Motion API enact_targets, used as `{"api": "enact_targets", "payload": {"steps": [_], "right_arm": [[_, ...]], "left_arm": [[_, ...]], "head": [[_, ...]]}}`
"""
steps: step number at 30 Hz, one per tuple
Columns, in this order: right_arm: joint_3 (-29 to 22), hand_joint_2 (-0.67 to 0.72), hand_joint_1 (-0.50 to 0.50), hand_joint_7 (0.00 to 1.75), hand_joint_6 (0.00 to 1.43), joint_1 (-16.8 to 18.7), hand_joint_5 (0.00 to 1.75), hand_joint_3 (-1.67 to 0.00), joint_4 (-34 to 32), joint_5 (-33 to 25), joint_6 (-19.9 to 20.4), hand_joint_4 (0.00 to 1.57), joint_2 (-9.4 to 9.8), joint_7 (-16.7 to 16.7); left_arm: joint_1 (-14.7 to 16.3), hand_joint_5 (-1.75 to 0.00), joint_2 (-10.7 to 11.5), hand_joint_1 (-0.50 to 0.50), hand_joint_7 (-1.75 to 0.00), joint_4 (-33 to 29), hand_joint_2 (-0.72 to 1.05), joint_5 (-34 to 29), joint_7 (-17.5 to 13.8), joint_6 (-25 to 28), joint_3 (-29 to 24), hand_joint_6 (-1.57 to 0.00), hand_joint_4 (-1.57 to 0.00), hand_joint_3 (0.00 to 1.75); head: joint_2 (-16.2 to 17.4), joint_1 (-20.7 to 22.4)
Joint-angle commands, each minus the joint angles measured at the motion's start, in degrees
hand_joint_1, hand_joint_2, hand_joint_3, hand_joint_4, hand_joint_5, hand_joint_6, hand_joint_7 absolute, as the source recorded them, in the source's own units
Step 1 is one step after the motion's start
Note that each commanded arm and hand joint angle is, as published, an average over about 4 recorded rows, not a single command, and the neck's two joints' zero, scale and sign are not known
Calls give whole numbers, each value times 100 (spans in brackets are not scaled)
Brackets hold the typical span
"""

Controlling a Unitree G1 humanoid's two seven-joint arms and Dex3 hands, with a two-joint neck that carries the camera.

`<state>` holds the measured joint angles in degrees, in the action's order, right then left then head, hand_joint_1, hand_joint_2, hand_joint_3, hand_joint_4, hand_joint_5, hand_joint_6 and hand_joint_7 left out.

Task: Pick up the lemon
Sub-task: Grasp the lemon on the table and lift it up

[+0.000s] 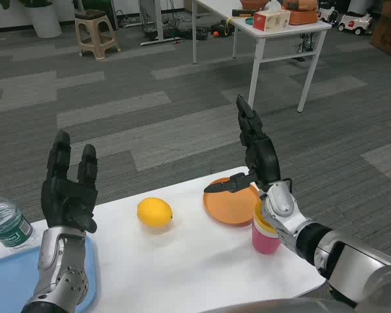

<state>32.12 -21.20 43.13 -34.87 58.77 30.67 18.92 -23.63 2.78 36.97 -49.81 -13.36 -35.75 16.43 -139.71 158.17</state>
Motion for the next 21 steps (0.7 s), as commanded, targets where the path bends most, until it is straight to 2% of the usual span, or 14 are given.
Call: {"api": "enact_targets", "payload": {"steps": [1, 3, 6, 16, 21], "right_arm": [[-1059, 45, -25, 0, 0, -59, 0, 0, -578, 2371, 1760, 0, -483, 2863], [-1059, 42, -25, 0, 0, -59, 0, 0, -586, 2371, 1760, 0, -483, 2863], [-1059, 41, -25, 0, 0, -59, 0, 0, -602, 2371, 1760, 0, -483, 2863], [-1050, 41, -25, 0, 0, -59, 0, 0, -615, 2367, 1760, 0, -479, 2863], [-1046, 38, -25, 0, 0, -59, 0, 0, -604, 2362, 1756, 0, -470, 2863]], "left_arm": [[127, 0, 618, -50, -2, -208, -37, 1480, 2567, -2885, 144, 0, 0, 9], [115, 0, 618, -50, -3, -208, -37, 1472, 2567, -2885, 157, 0, 0, 9], [97, 0, 618, -50, 0, -201, -37, 1466, 2567, -2885, 181, 0, 0, 9], [86, 0, 627, -50, -3, -181, -37, 1430, 2567, -2885, 220, 0, 0, 9], [86, 0, 627, -50, 0, -160, -37, 1426, 2567, -2885, 220, 0, 0, 9]], "head": [[-383, -338], [-206, -218], [-186, -229], [-78, -216], [236, -189]]}}
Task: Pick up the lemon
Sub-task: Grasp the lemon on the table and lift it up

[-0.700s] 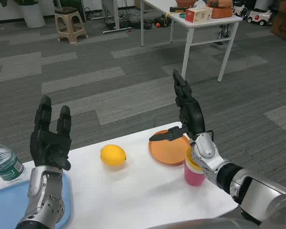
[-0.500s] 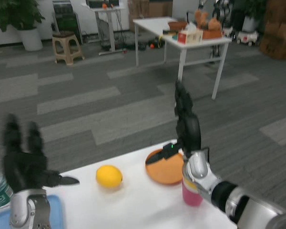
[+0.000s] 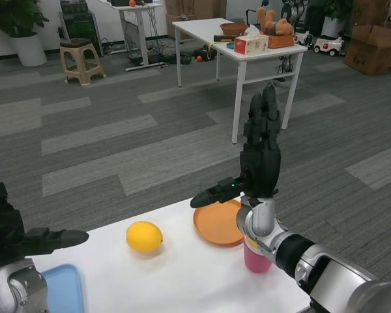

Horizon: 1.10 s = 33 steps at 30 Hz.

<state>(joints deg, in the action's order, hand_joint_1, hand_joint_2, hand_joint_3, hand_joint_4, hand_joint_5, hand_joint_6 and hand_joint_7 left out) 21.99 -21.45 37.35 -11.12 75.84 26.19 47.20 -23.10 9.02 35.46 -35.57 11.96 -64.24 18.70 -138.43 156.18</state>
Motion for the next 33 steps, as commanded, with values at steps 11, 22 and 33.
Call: {"api": "enact_targets", "payload": {"steps": [11, 22, 33], "right_arm": [[27, 22, -18, 0, 0, -39, 0, 0, 173, -81, -86, 0, -15, -143], [579, 3, -17, 0, 0, -230, 0, 0, 264, -167, -218, 0, 31, -308], [2170, -5, -17, 0, 0, -670, 0, 0, 464, -767, -394, 0, 185, -508]], "left_arm": [[-11, 0, 4, -50, -2, 578, -28, -271, 8, 107, -9, 0, 0, 9], [22, 0, 30, -50, -3, 716, 47, -798, -148, 502, 119, 0, 0, 9], [33, 0, 39, -50, 0, 773, 52, -1075, -260, 843, 250, 0, 0, 9]], "head": [[2008, 191], [2026, 44], [1793, 109]]}}
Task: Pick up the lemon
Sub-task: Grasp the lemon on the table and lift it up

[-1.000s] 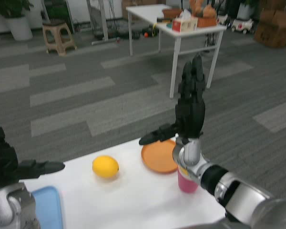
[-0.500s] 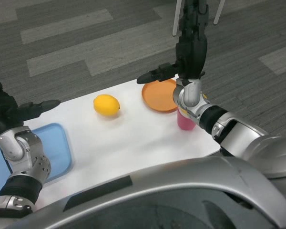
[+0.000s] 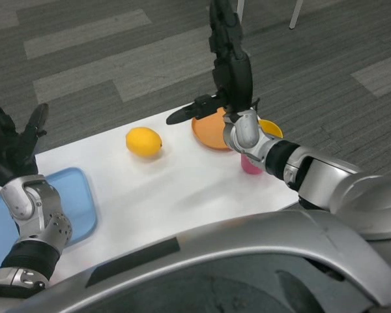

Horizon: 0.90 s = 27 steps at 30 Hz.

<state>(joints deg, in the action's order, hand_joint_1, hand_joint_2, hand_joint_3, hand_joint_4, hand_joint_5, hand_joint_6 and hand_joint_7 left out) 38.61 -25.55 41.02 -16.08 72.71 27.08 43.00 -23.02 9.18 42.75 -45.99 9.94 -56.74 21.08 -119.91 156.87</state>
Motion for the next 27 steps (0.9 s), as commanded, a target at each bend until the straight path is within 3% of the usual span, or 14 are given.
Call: {"api": "enact_targets", "payload": {"steps": [1, 7, 13, 22, 23, 24, 26, 27], "right_arm": [[727, -7, -17, 0, 0, -328, 0, 0, 135, -369, -112, 0, 117, -130], [1808, -10, -17, 0, 0, -701, 0, 0, 354, -866, -398, 0, 205, -521], [2274, -10, -17, 0, 0, -882, 0, 0, 420, -1052, -666, 0, 210, -831], [2683, -16, -17, 0, 0, -1013, 0, 0, 526, -1200, -1088, 0, 135, -1198], [2702, -16, -17, 0, 0, -1031, 0, 0, 559, -1202, -1123, 0, 120, -1222], [2722, -15, -17, 0, 0, -1049, 0, 0, 592, -1204, -1158, 0, 104, -1246], [2775, -13, -17, 0, 0, -1097, 0, 0, 701, -1204, -1250, 0, 60, -1312], [2797, -13, -17, 0, 0, -1119, 0, 0, 765, -1206, -1307, 0, 36, -1356]], "left_arm": [[25, 0, 22, -50, 0, 49, 52, -33, -66, 111, 14, 0, 0, 9], [17, 0, 22, -50, -2, 67, 52, -46, -110, 199, 14, 0, 0, 9], [25, 0, 22, -50, 0, 67, 52, -60, -148, 309, 27, 0, 0, 9], [-41, 0, 71, -50, 0, 67, 91, -183, -506, 735, 137, 0, 0, 7], [-58, 0, 75, -50, 0, 80, 89, -218, -541, 741, 170, 0, 0, 7], [-76, 0, 80, -50, 0, 93, 74, -253, -576, 748, 203, 0, 0, 7], [-106, 0, 84, -50, 0, 137, 29, -262, -589, 752, 256, 0, 0, 9], [-124, 0, 84, -50, 0, 155, -2, -260, -607, 752, 282, 0, 0, 9]], "head": [[-122, 91], [-282, 337], [-456, 517], [-667, 550], [-684, 540], [-726, 528], [-769, 533], [-784, 536]]}}
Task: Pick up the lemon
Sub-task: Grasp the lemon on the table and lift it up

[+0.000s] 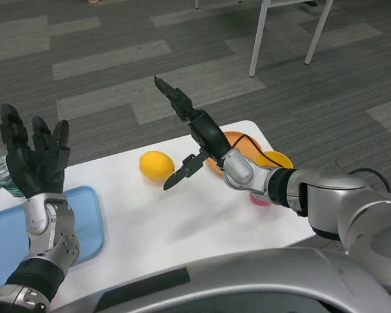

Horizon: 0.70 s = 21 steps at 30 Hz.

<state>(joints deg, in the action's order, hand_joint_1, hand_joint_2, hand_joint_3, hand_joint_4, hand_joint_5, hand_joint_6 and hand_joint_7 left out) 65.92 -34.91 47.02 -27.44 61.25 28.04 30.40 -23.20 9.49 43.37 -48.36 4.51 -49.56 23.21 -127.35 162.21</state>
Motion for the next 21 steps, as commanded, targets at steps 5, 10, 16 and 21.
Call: {"api": "enact_targets", "payload": {"steps": [5, 10, 16, 21], "right_arm": [[147, -16, -17, 0, 0, -306, 0, 0, 549, -86, -430, 0, -214, -289], [233, -16, -17, 0, 0, -398, 0, 0, 910, -86, -555, 0, -354, -370], [433, -10, -17, 0, 0, -585, 0, 0, 1525, -113, -691, 0, -605, -458], [749, -10, -17, 0, 0, -763, 0, 0, 1872, -148, -830, 0, -781, -474]], "left_arm": [[-185, 0, 53, -50, 0, 137, -68, 35, -141, 67, 191, 0, 0, 9], [-244, 0, 53, -50, -2, 152, -72, 37, -143, 85, 329, 0, 0, 9], [-308, 0, 71, -50, 0, 166, -72, 26, -143, 138, 503, 0, 0, 9], [-332, 0, 80, -50, -5, 183, -72, 0, -143, 153, 606, 0, 0, 9]], "head": [[-29, 1], [-51, -1], [-59, 59], [-24, 42]]}}
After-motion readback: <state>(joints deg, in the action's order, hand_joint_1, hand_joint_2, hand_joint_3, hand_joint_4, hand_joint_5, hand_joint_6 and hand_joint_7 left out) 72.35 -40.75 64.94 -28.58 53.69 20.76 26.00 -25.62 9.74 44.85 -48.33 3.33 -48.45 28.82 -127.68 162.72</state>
